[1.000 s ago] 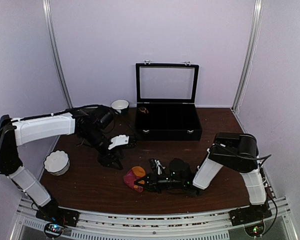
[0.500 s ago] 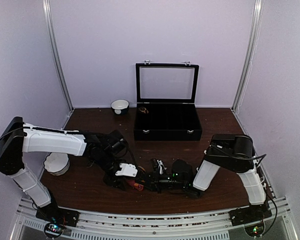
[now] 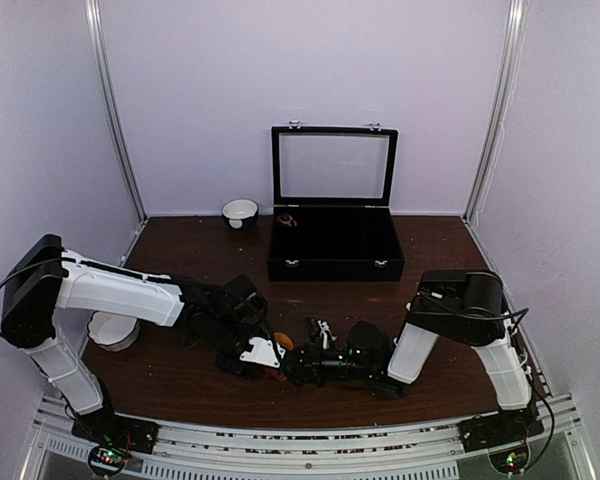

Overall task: Roll the socks
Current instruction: Roll the sock at the center of the board.

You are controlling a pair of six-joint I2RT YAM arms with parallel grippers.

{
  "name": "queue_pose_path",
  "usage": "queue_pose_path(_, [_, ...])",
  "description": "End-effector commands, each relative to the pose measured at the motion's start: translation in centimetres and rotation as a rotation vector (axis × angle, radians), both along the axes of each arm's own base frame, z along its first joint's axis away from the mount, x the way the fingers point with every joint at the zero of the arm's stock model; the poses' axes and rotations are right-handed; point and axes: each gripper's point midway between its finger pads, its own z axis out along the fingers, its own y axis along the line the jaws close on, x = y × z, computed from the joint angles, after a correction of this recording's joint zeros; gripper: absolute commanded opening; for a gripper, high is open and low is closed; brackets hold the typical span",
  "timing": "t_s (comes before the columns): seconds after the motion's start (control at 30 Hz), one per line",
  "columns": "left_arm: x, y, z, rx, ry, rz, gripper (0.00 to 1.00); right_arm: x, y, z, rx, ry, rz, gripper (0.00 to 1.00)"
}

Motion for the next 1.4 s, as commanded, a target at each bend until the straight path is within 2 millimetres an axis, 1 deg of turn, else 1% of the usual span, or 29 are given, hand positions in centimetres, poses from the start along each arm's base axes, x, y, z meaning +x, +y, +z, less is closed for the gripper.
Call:
queue_pose_path(0.0, [1.4,0.2,-0.9,0.032,-0.08,0.009,0.55,-0.9,-2.1,-6.5,-0.175,0.107,-0.018,0.0])
queue_pose_path(0.07, [1.7,0.1,-1.1,0.033,-0.081,0.016,0.55,-0.8,-2.0,-6.3,-0.164,0.107,-0.018,0.0])
queue_pose_path(0.13, [1.8,-0.3,-1.3,0.032,-0.068,0.025,0.52,-0.8,-2.0,-6.1,-0.155,0.108,-0.018,0.0])
queue_pose_path(0.17, [1.8,-0.4,-1.5,0.038,-0.06,0.025,0.47,-0.9,-2.0,-6.1,-0.153,0.108,-0.017,0.0])
queue_pose_path(0.27, [1.6,-0.5,-2.2,0.067,-0.03,0.024,0.27,-0.9,-2.4,-6.0,-0.159,0.105,-0.024,0.0])
queue_pose_path(0.3, [1.5,-0.4,-2.3,0.08,-0.012,0.022,0.18,-0.9,-2.7,-6.2,-0.166,0.103,-0.03,0.0])
queue_pose_path(0.33, [1.3,-0.4,-2.1,0.081,0.018,0.024,0.11,-1.0,-3.0,-6.4,-0.178,0.1,-0.033,0.01])
queue_pose_path(0.4, [0.9,-0.3,-1.5,0.082,0.117,0.045,0.01,-1.1,-3.9,-7.1,-0.214,0.092,-0.052,0.06])
queue_pose_path(0.47, [0.4,0.1,-1.0,0.096,0.218,0.061,0.0,-1.0,-4.8,-7.3,-0.234,0.073,-0.073,0.1])
queue_pose_path(0.53, [-0.3,0.6,-0.8,0.112,0.311,0.074,0.0,-1.0,-5.2,-7.6,-0.263,0.05,-0.076,0.12])
queue_pose_path(0.63, [-1.5,1.0,-0.5,0.134,0.467,0.095,0.0,-0.9,-6.0,-7.8,-0.332,-0.036,-0.076,0.22])
queue_pose_path(0.67, [-2.0,1.0,-0.2,0.135,0.52,0.101,0.0,-0.8,-6.1,-7.6,-0.352,-0.071,-0.07,0.34])
queue_pose_path(0.7, [-2.5,1.1,-0.1,0.142,0.574,0.111,0.0,-0.8,-6.2,-7.4,-0.375,-0.106,-0.061,0.58])
queue_pose_path(0.73, [-2.8,1.1,-0.1,0.149,0.611,0.122,0.0,-0.7,-6.4,-7.1,-0.397,-0.142,-0.06,0.95])
queue_pose_path(0.77, [-3.3,1.2,0.0,0.16,0.654,0.13,0.0,-0.5,-6.8,-7.0,-0.428,-0.18,-0.062,1.0])
queue_pose_path(0.9, [-4.7,1.7,-0.4,0.223,0.781,0.172,0.0,0.1,-8.6,-5.5,-0.54,-0.355,-0.087,1.0])
queue_pose_path(1.0, [-4.9,1.9,-1.2,0.261,0.843,0.226,0.0,0.0,-10.3,-5.0,-0.679,-0.493,-0.094,1.0])
queue_pose_path(1.1, [-5.0,2.1,-2.2,0.297,0.888,0.275,0.0,-0.6,-11.9,-4.2,-0.805,-0.623,-0.097,1.0])
queue_pose_path(1.2, [-5.0,2.4,-3.2,0.329,0.89,0.318,0.0,-1.6,-13.3,-3.1,-0.934,-0.752,-0.105,1.0])
queue_pose_path(1.27, [-4.9,2.3,-3.5,0.336,0.888,0.332,0.0,-2.3,-14.3,-2.7,-1.017,-0.818,-0.131,1.0])
queue_pose_path(1.3, [-4.7,2.3,-3.6,0.34,0.884,0.341,0.0,-2.2,-15.3,-2.3,-1.067,-0.844,-0.183,1.0])
queue_pose_path(1.33, [-4.5,2.3,-3.6,0.345,0.881,0.349,0.0,-1.8,-16.5,-2.1,-1.102,-0.802,-0.265,1.0])
queue_pose_path(1.37, [-4.4,2.3,-3.7,0.351,0.88,0.355,0.0,-1.2,-18.2,-1.8,-1.139,-0.74,-0.371,1.0])
